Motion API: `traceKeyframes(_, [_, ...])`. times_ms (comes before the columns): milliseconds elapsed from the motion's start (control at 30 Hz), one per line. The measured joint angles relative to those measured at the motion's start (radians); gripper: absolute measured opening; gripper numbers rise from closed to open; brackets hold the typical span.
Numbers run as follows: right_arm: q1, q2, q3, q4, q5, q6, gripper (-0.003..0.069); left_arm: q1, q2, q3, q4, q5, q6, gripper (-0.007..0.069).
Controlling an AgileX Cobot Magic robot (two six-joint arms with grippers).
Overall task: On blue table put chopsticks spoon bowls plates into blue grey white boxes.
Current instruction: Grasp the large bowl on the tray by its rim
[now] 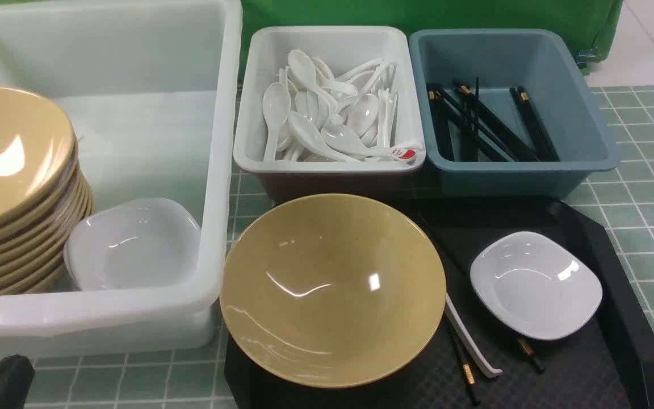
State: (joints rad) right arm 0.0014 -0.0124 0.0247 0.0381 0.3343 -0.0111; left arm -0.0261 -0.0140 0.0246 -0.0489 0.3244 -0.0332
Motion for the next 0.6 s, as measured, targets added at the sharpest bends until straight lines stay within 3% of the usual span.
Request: traceKeyframes(600, [0.000,0.000,0.000,0.000,0.000,0.000,0.0078,0.000,0.000,0.000,0.000,0.000,0.000,0.0004])
